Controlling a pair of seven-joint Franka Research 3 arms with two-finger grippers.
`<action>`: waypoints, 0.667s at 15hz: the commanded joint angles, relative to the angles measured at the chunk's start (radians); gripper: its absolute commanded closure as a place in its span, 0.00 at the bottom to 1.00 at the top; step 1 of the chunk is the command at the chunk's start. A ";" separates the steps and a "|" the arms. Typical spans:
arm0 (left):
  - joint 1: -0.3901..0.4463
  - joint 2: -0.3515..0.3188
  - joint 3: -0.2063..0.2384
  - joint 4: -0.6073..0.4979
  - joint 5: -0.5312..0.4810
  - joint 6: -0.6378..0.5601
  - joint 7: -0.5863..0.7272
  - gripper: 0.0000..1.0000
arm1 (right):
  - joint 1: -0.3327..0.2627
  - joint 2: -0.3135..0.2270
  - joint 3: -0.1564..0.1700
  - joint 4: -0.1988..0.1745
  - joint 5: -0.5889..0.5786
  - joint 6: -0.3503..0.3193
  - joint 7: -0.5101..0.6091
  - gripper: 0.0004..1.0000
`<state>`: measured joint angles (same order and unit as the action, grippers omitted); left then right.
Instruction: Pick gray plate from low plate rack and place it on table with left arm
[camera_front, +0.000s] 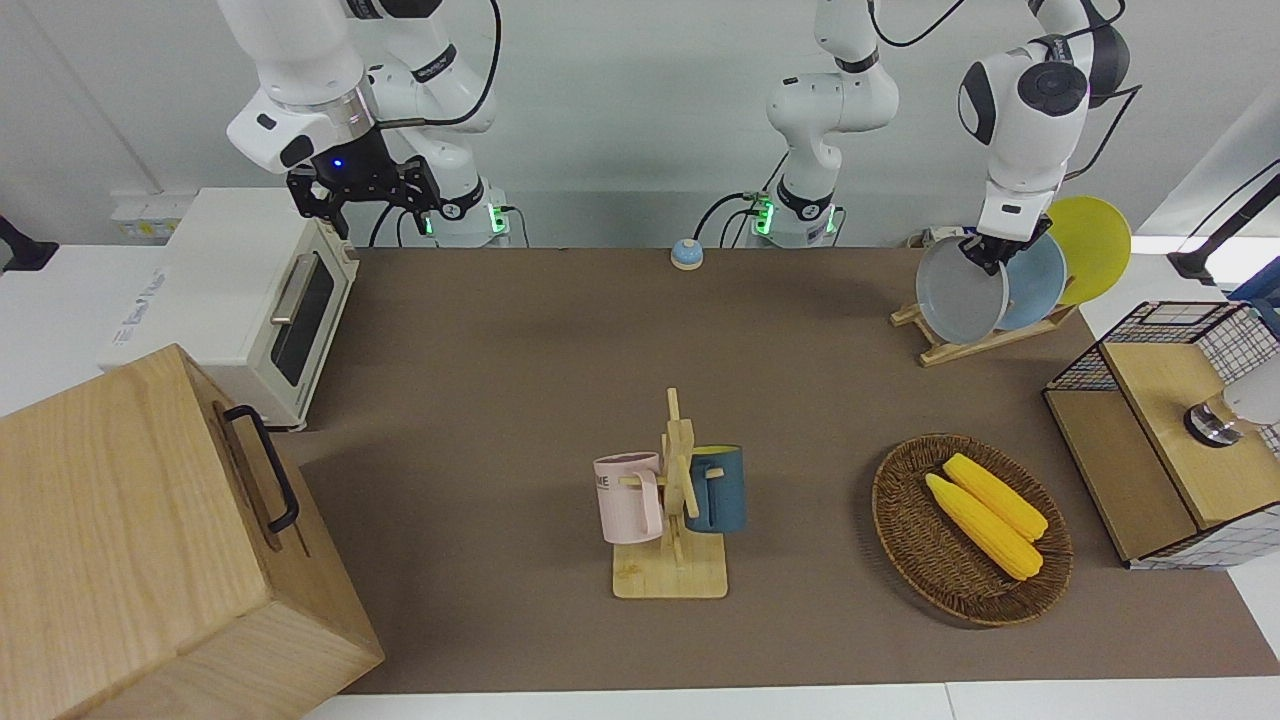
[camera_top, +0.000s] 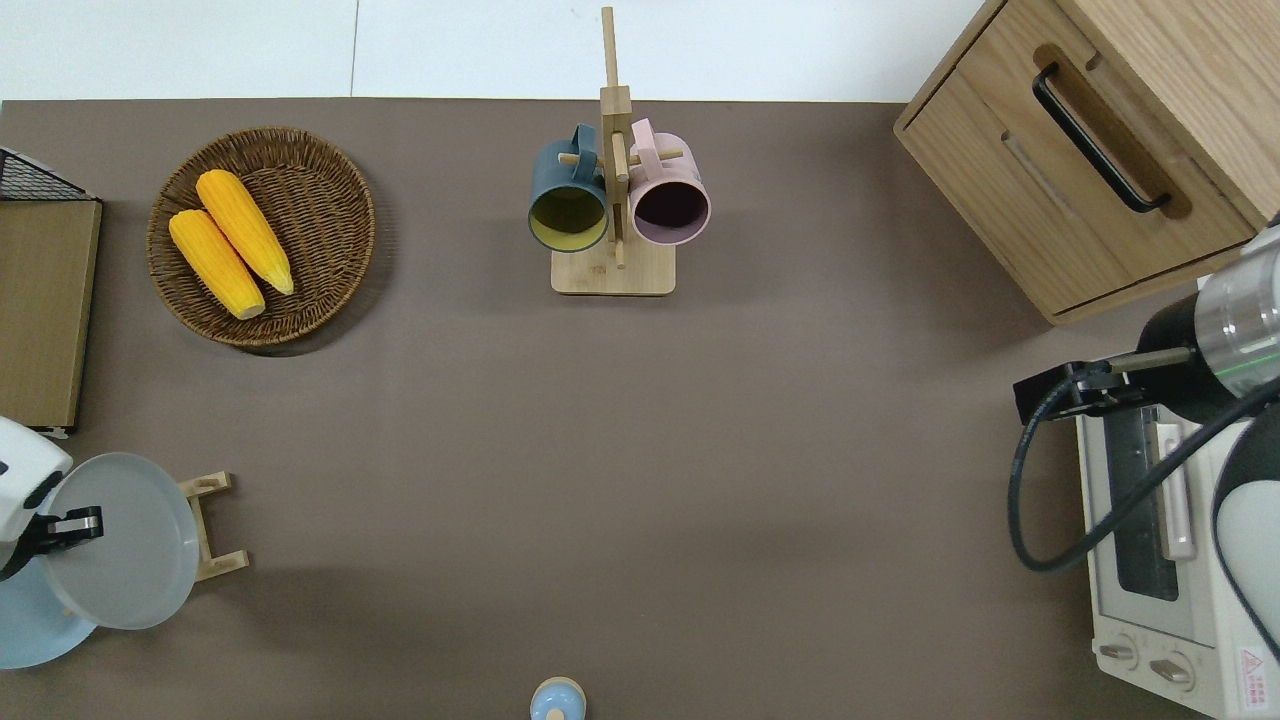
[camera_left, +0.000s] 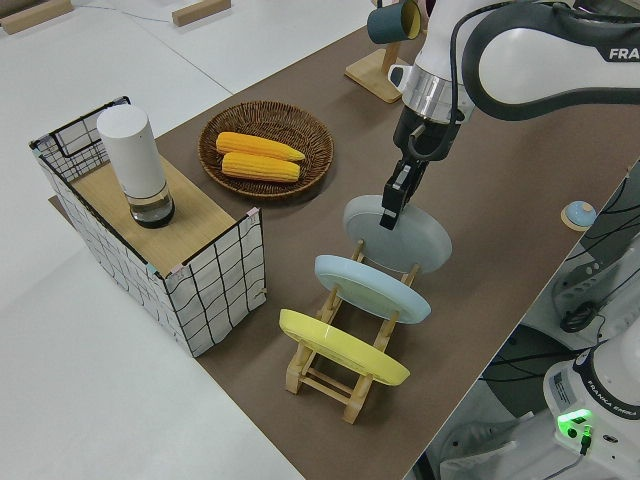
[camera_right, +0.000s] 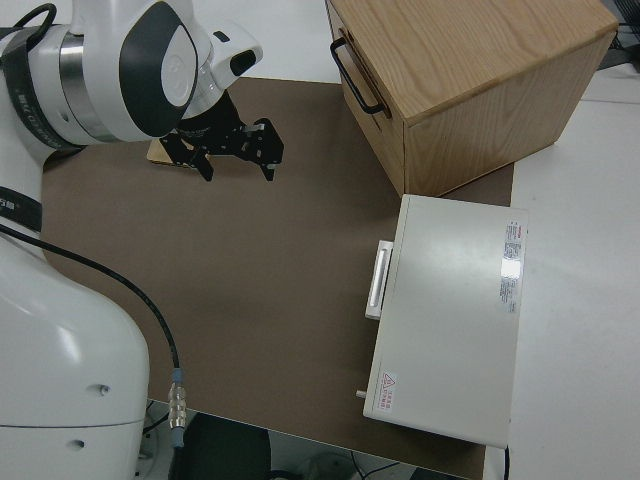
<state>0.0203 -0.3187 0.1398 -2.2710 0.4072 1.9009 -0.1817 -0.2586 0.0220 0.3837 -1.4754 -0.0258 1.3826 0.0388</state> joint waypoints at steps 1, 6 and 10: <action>-0.017 -0.005 -0.005 0.096 -0.057 -0.115 0.004 0.90 | -0.024 -0.002 0.021 0.007 -0.006 -0.013 0.012 0.02; -0.037 -0.003 -0.005 0.180 -0.128 -0.198 0.031 0.90 | -0.024 -0.002 0.021 0.007 -0.006 -0.013 0.012 0.02; -0.054 0.007 -0.003 0.177 -0.247 -0.194 0.031 0.90 | -0.024 -0.002 0.021 0.007 -0.006 -0.011 0.012 0.02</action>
<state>-0.0090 -0.3230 0.1272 -2.1087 0.2406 1.7284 -0.1609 -0.2586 0.0220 0.3837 -1.4754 -0.0258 1.3826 0.0388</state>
